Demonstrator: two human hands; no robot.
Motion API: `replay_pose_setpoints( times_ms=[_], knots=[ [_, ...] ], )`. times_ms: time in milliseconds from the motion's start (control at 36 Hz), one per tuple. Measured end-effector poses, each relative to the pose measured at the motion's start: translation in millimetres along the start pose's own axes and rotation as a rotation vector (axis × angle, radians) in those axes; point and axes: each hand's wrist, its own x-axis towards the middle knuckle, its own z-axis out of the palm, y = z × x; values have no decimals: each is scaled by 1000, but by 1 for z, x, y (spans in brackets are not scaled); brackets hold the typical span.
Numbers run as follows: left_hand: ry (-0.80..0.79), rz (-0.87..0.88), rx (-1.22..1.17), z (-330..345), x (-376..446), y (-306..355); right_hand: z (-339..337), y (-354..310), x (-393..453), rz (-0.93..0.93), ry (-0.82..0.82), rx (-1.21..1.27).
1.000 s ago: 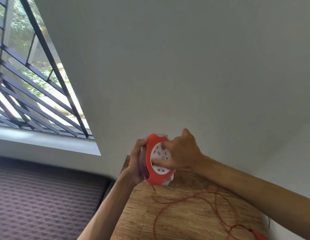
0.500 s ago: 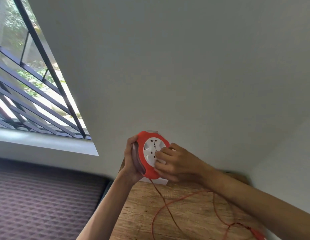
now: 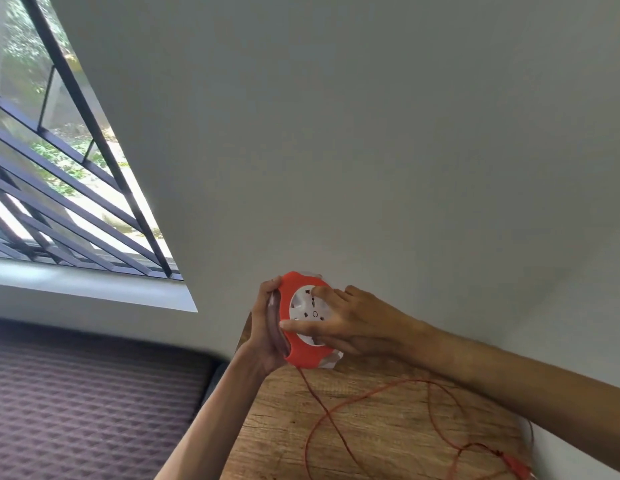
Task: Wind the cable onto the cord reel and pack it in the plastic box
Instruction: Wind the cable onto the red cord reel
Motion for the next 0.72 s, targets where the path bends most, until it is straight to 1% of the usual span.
replay_pose_setpoints(
  times_ms=[111, 194, 250, 333, 389, 472, 556, 611, 722],
  knots=[
    [-7, -2, -4, -1, 2, -5, 1, -10, 0, -33, -47, -12],
    [-34, 1, 17, -7, 3, -3, 4, -15, -5, 36, -72, -14],
    [-44, -2, 39, -9, 4, 0, 5, -16, -7, 80, -54, 3],
    [-23, -6, 48, -9, 4, 3, 4, -15, -2, 152, -16, 65],
    [-11, 2, 33, -10, 3, 3, 3, -15, 1, 167, -25, 116],
    [-7, 3, 7, -8, 5, 0, -1, -11, -1, 112, -71, 121],
    [-32, -13, 11, -10, 7, -5, -4, -7, -4, 28, -67, 107],
    [-28, -43, 2, -12, 7, -9, -3, -5, -6, 20, -52, 133],
    [7, -71, 11, -11, 7, -10, 3, -3, -12, -31, -31, 26]
  ],
)
